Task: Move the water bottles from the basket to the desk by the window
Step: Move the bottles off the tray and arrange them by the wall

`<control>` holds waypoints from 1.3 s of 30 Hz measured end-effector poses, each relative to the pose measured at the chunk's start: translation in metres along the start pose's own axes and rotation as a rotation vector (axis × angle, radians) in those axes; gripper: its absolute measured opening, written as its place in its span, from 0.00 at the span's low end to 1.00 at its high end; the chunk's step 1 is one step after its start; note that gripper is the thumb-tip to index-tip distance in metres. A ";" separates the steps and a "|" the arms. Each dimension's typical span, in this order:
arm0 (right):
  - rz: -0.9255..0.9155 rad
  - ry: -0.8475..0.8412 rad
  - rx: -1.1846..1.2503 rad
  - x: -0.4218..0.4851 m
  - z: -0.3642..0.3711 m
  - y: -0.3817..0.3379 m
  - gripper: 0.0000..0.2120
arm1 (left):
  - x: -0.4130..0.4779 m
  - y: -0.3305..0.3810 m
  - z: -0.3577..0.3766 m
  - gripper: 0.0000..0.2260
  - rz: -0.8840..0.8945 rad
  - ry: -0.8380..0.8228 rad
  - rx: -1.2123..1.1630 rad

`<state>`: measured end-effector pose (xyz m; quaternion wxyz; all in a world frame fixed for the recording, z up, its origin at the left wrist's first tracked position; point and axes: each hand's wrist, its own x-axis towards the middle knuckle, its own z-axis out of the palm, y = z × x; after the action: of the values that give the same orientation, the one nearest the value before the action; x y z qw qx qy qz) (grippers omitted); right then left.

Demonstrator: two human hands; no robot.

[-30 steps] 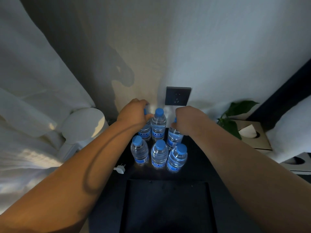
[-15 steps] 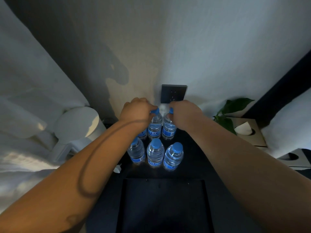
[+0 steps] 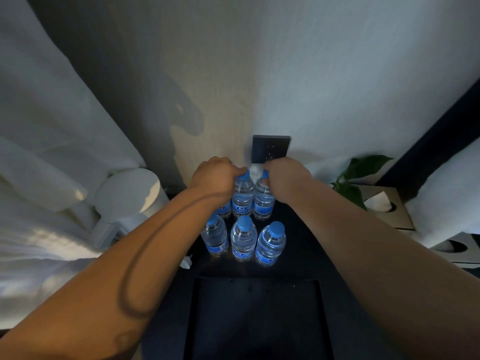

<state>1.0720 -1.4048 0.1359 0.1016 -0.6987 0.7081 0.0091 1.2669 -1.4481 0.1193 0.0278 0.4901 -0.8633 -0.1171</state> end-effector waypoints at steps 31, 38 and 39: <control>0.102 0.017 0.084 0.001 0.014 0.003 0.11 | 0.000 -0.008 0.010 0.24 -0.027 0.006 -0.069; 0.090 0.007 0.047 0.000 0.012 0.002 0.13 | -0.001 -0.007 0.010 0.25 -0.024 -0.009 -0.063; 0.087 0.003 0.049 0.000 0.012 0.003 0.13 | 0.000 -0.008 0.010 0.26 -0.016 -0.013 -0.055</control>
<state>1.0709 -1.4031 0.1235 0.1172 -0.6646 0.7379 -0.0050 1.2718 -1.4497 0.1074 0.0349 0.4952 -0.8560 -0.1442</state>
